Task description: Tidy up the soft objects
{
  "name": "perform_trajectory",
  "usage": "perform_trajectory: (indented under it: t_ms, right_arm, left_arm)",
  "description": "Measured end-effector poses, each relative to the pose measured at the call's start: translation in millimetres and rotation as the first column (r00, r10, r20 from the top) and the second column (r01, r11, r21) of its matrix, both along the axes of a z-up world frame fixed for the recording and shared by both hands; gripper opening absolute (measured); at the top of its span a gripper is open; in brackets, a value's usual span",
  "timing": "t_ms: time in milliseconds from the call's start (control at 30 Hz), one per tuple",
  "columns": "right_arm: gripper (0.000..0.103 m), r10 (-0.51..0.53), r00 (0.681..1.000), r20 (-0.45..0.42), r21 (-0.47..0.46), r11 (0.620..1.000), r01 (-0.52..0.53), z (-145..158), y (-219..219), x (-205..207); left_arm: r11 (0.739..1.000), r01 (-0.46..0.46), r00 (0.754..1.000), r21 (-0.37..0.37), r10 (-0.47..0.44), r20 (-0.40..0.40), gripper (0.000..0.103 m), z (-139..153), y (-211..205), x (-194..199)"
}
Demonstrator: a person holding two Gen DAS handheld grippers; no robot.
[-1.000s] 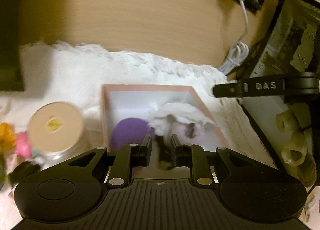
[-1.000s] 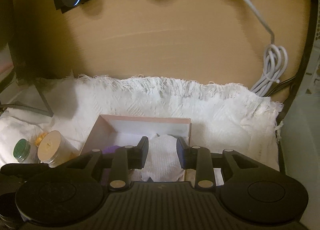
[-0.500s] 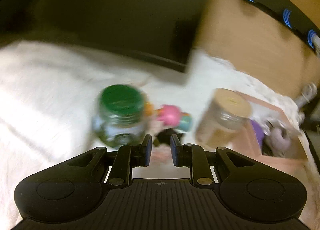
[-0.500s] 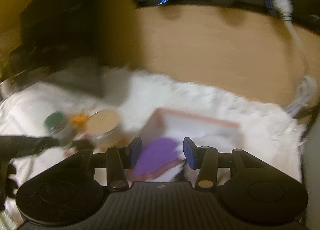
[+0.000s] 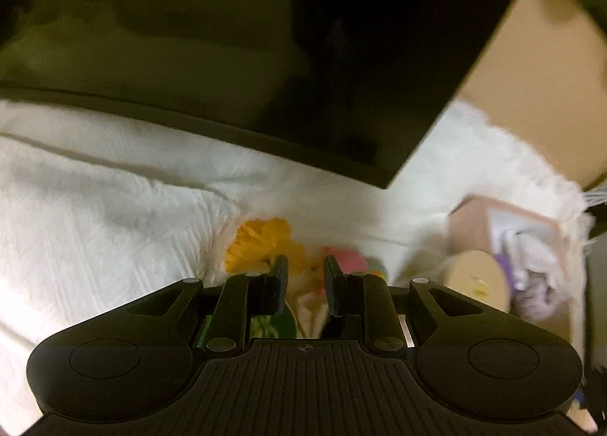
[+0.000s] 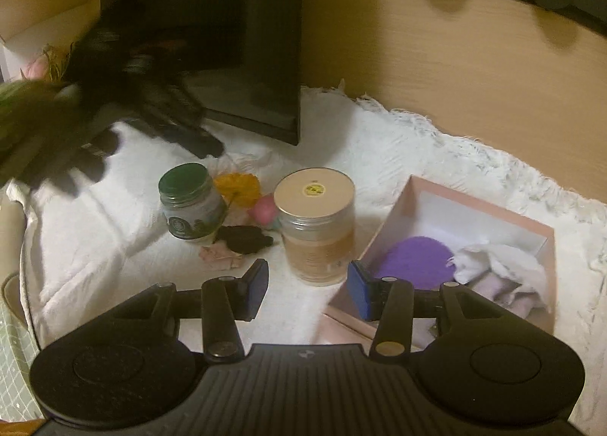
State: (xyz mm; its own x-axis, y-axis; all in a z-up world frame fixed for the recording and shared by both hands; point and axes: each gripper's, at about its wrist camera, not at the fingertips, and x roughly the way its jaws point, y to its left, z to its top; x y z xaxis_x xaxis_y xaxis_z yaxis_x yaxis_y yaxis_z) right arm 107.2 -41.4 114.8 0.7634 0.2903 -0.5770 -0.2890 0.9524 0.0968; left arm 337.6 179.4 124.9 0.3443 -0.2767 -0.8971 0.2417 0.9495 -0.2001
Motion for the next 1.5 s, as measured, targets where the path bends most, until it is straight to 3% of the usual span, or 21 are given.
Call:
perform_trajectory:
  t_ms: [100, 200, 333, 500, 600, 700, 900, 1067, 1167, 1300, 1500]
  right_arm:
    - [0.046, -0.016, 1.0, -0.019, 0.015, 1.0, 0.016, -5, -1, 0]
    - [0.046, -0.031, 0.998, -0.049, -0.005, 1.0, 0.03, -15, -1, 0]
    - [0.046, -0.051, 0.997, -0.063, -0.024, 0.999, 0.049, -24, -8, -6]
    - [0.046, -0.071, 0.992, -0.103, -0.036, 0.997, 0.067, -36, -18, -5]
    - [0.046, -0.06, 0.991, -0.121, -0.048, 0.997, 0.054, -44, -18, -4]
    - [0.046, -0.047, 0.99, -0.133, -0.082, 0.996, 0.036, -56, -15, -4]
    - [0.046, -0.019, 0.987, -0.157, -0.115, 0.993, 0.0, -78, -9, -1]
    - [0.046, 0.018, 0.981, -0.193, -0.117, 0.992, -0.041, -91, -4, 2]
    - [0.046, 0.027, 0.976, -0.217, -0.121, 0.991, -0.054, -100, -2, 4]
    - [0.051, 0.025, 0.977, -0.212, -0.113, 0.992, -0.05, -103, -4, 3]
    - [0.064, 0.013, 0.983, -0.185, -0.101, 0.994, -0.033, -104, -12, 2]
  left_arm:
    - [0.988, 0.155, 0.987, -0.004, -0.155, -0.029, 0.023, -18, -24, -1]
    - [0.967, 0.251, 0.967, 0.034, -0.249, -0.06, 0.023, -37, -45, -2]
    - [0.922, 0.374, 0.925, 0.097, -0.378, 0.025, 0.023, -45, -58, -12]
    - [0.905, 0.412, 0.906, 0.107, -0.42, 0.057, 0.034, -52, -60, -17]
    - [0.898, 0.428, 0.898, 0.102, -0.436, 0.064, 0.034, -53, -58, -19]
    - [0.916, 0.392, 0.913, 0.087, -0.399, 0.091, 0.034, -46, -50, -28]
    - [0.96, 0.276, 0.933, 0.034, -0.277, 0.231, 0.034, -31, -33, -78]
    - [0.967, 0.228, 0.921, 0.113, -0.252, 0.297, 0.034, -50, -36, -115]
    - [0.965, 0.198, 0.922, 0.174, -0.243, 0.301, 0.034, -62, -38, -119]
    - [0.963, 0.18, 0.932, 0.203, -0.232, 0.277, 0.037, -76, -39, -114]
    - [0.979, 0.118, 0.95, 0.164, -0.159, 0.267, 0.041, -85, -38, -108]
